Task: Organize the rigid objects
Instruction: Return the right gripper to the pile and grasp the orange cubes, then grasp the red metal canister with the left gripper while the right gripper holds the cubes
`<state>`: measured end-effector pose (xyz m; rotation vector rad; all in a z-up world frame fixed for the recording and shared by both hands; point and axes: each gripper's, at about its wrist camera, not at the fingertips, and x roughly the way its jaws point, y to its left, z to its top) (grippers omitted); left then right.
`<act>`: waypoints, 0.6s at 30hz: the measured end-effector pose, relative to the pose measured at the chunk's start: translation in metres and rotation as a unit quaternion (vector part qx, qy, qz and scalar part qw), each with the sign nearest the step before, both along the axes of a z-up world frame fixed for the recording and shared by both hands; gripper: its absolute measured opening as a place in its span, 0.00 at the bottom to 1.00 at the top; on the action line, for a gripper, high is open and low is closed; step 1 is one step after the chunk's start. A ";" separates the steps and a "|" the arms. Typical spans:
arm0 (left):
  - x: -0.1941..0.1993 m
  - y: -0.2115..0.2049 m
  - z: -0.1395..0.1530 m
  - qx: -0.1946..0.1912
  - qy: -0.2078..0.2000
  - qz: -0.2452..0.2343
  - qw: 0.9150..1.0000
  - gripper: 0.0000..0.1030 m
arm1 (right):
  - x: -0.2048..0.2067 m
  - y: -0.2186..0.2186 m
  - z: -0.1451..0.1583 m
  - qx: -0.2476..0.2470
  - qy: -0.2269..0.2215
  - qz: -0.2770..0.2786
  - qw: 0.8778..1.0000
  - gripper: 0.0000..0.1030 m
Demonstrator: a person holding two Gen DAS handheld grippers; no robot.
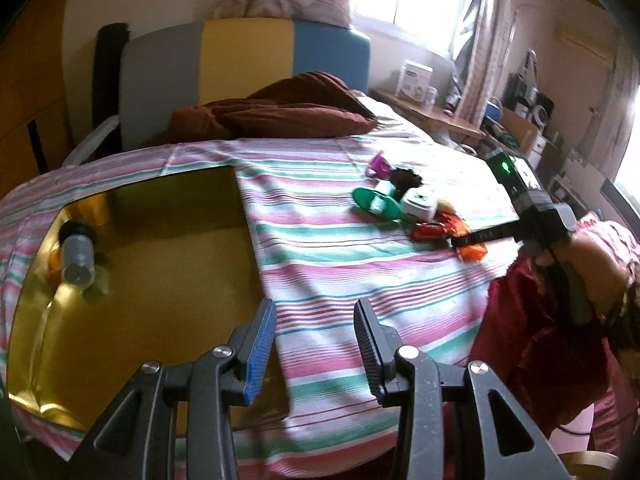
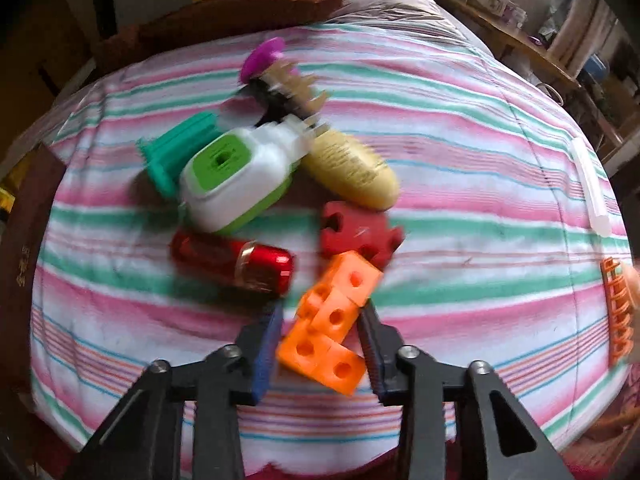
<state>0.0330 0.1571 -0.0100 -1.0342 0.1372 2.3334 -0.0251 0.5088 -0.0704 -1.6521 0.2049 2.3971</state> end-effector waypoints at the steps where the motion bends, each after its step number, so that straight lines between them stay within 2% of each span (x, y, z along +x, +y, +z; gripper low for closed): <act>1: 0.000 0.009 0.001 -0.004 -0.003 -0.010 1.000 0.39 | -0.002 0.008 0.001 -0.002 0.003 -0.002 1.000 0.29; 4: -0.003 0.036 0.000 -0.012 -0.015 -0.042 0.999 0.39 | -0.006 0.032 -0.001 -0.010 0.011 -0.025 1.000 0.29; 8: -0.010 0.077 -0.004 -0.025 -0.029 -0.078 0.996 0.39 | -0.005 0.049 -0.006 -0.067 0.029 -0.061 0.995 0.29; 12: -0.017 0.119 -0.011 -0.040 -0.030 -0.112 0.992 0.39 | 0.001 0.061 -0.005 -0.103 0.043 -0.089 0.990 0.28; 18: -0.047 0.187 -0.037 -0.063 -0.050 -0.164 0.983 0.39 | 0.015 0.068 0.000 -0.150 0.067 -0.128 0.978 0.28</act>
